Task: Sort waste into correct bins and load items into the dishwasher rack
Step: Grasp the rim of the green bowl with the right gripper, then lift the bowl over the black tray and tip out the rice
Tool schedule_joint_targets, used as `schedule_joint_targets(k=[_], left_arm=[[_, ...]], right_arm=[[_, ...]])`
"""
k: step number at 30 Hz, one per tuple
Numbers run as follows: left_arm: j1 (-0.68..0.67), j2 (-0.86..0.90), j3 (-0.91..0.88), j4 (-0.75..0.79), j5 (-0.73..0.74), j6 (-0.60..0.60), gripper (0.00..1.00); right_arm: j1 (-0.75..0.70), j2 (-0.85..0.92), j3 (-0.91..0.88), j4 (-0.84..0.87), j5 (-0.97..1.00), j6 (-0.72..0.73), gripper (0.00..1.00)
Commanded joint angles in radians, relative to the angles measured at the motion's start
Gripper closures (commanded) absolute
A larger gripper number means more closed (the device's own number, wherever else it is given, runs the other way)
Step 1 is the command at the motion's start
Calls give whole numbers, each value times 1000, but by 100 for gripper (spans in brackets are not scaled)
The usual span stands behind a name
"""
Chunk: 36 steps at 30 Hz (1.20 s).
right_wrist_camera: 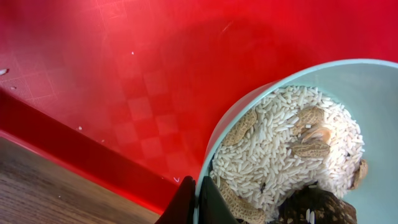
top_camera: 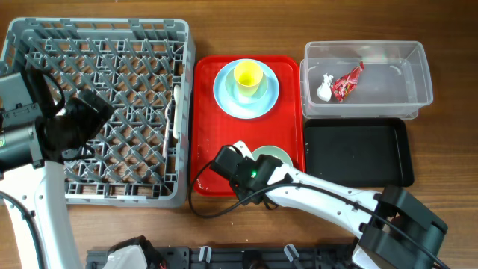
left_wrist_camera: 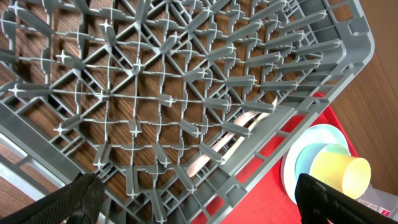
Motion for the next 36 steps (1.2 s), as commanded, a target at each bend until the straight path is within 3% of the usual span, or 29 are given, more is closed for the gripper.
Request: schedule_joint_targets(k=[1,6,10,16,21,23,27,32,36], left_arm=[[6,-6,5,3,4,8,0],[6,-6,5,3,4,8,0],[6,-6,5,3,4,8,0],[6,-6,5,3,4,8,0],[6,-6,5,3,4,8,0],[6,-6,5,3,4,8,0],[6,-6,5,3,4,8,0],[6,-6,5,3,4,8,0],[6,-6,5,3,4,8,0]], right_arm=[[-2,-2,42,-26,-10,0,96],[-52,-84,292,-262,62,3,96],[-219,-196,326,-314,-49,0,96],[-657,-364,326,-396,-360,-138,96],[-1058,-382,291,-455,-682,-424,96],[-1252,-381,219,-445,-853,-549,96],[-1506,-370,71,-372,-1054,-657,95],[-1585,-284,-103,-217,-1178,-679,96],[-1585,-184,-119,-184,-1337,-679,96]])
